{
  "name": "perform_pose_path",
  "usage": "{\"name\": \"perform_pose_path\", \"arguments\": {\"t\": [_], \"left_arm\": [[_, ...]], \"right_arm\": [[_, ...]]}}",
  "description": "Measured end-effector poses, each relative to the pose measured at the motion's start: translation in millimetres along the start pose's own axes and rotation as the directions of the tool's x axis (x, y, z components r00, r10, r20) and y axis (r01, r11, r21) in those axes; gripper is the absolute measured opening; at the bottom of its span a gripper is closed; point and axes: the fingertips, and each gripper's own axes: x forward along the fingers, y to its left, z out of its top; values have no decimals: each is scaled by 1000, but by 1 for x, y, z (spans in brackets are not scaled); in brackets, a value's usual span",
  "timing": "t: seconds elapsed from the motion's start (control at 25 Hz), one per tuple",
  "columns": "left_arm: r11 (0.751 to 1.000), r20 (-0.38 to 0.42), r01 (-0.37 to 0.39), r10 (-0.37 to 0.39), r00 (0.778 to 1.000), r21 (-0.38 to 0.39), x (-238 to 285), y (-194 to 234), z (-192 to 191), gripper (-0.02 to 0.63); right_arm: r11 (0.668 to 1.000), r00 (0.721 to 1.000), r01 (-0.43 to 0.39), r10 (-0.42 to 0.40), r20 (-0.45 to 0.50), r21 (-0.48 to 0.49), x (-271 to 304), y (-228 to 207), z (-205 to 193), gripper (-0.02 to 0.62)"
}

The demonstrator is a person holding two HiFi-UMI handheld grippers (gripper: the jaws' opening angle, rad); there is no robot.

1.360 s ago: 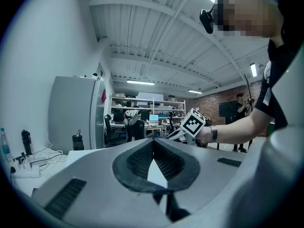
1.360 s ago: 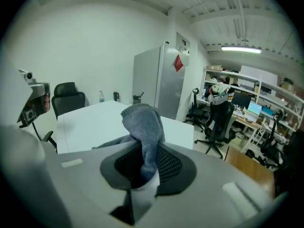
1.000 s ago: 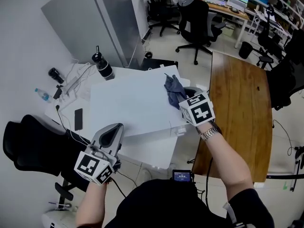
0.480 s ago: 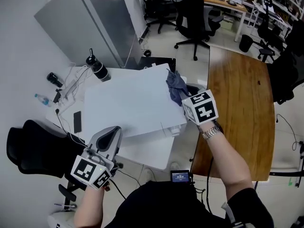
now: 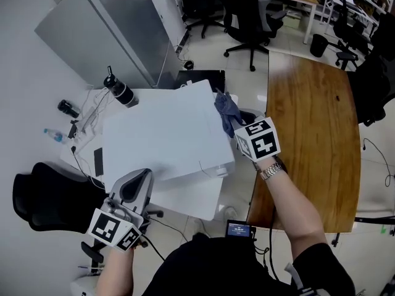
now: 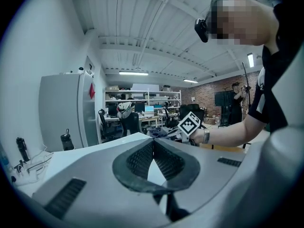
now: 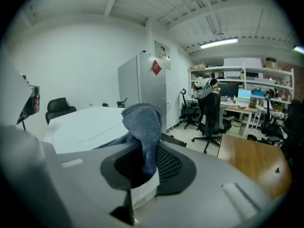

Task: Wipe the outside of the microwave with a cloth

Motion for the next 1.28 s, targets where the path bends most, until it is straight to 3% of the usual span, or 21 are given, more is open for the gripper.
{"name": "perform_pose_path", "arguments": {"t": [0.56, 1.28], "left_arm": [[1000, -41, -25, 25, 999, -2, 10, -2, -8, 5], [998, -71, -56, 55, 996, -7, 22, 1, -15, 5]], "right_arm": [[998, 995, -25, 31, -99, 64, 45, -10, -76, 63], [995, 975, -37, 55, -215, 88, 92, -18, -144, 63]]}}
